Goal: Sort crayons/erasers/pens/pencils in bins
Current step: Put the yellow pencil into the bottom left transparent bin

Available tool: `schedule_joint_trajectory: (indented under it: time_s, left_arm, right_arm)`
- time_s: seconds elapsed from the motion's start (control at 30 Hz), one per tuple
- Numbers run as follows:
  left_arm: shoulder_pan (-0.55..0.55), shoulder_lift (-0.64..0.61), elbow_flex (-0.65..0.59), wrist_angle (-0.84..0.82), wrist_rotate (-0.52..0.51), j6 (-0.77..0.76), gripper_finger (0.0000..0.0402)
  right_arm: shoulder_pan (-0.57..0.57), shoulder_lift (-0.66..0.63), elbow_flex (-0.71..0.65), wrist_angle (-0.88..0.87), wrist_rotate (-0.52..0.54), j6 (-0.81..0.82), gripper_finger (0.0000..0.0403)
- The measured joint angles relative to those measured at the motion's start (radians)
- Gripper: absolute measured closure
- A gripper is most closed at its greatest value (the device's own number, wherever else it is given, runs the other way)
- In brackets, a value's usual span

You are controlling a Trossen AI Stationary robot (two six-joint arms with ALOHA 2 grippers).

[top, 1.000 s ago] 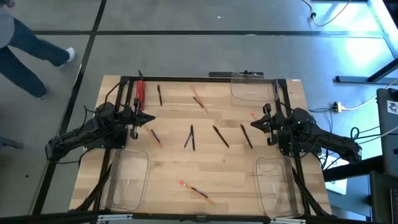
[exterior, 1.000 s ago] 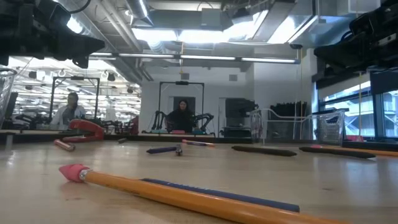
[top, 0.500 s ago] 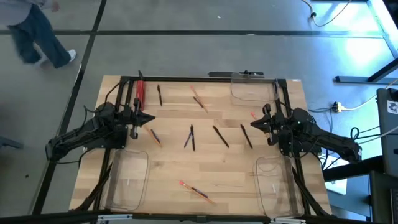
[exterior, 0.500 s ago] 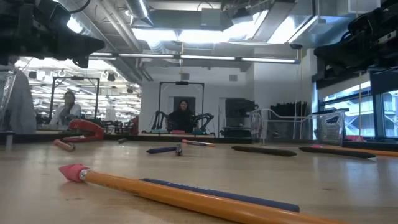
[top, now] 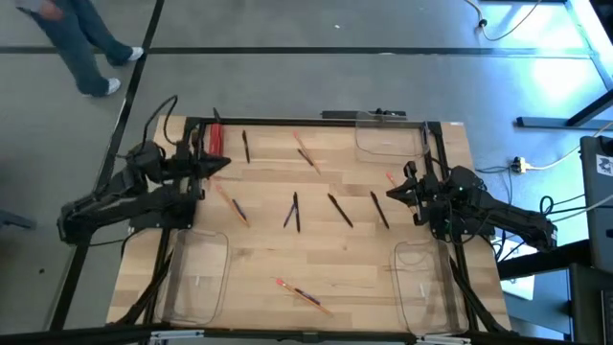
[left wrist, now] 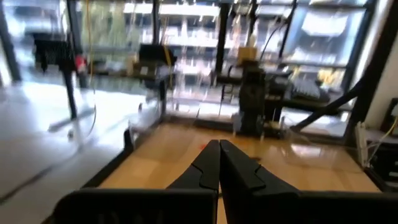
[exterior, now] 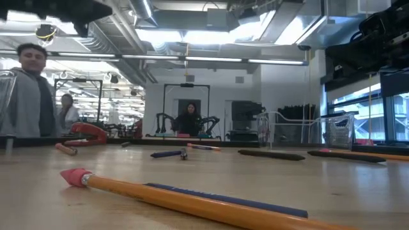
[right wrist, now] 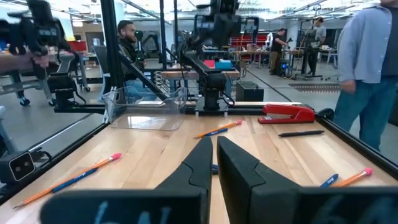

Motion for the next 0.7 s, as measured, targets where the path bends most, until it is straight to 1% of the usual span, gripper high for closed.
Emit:
schedule_joint_trajectory:
  time_s: [0.13, 0.23, 0.4, 0.5, 0.57, 0.63, 0.7]
  left_arm:
    - [0.000, 0.187, 0.191, -0.138, -0.020, 0.000, 0.0401]
    - [-0.001, 0.338, 0.325, -0.253, -0.021, 0.012, 0.0401]
    - [-0.012, 0.544, 0.527, -0.533, -0.029, 0.030, 0.0401]
    - [-0.034, 0.628, 0.625, -0.698, -0.064, 0.027, 0.0401]
    - [-0.056, 0.670, 0.672, -0.778, -0.093, 0.015, 0.0401]
    - [-0.079, 0.703, 0.703, -0.833, -0.106, -0.029, 0.0401]
    - [-0.096, 0.724, 0.721, -0.865, -0.097, -0.096, 0.0401]
  right_arm:
    - [0.000, 0.000, 0.000, 0.000, -0.007, 0.000, 0.0375]
    - [0.000, 0.000, 0.000, 0.002, -0.045, 0.001, 0.0375]
    - [0.000, 0.000, 0.000, 0.004, -0.105, 0.001, 0.0375]
    - [0.000, 0.000, 0.000, 0.005, -0.105, 0.001, 0.0375]
    - [0.000, 0.000, 0.000, 0.005, -0.105, 0.001, 0.0375]
    - [0.000, 0.000, 0.000, 0.005, -0.105, 0.001, 0.0375]
    - [0.000, 0.000, 0.000, 0.005, -0.105, 0.001, 0.0375]
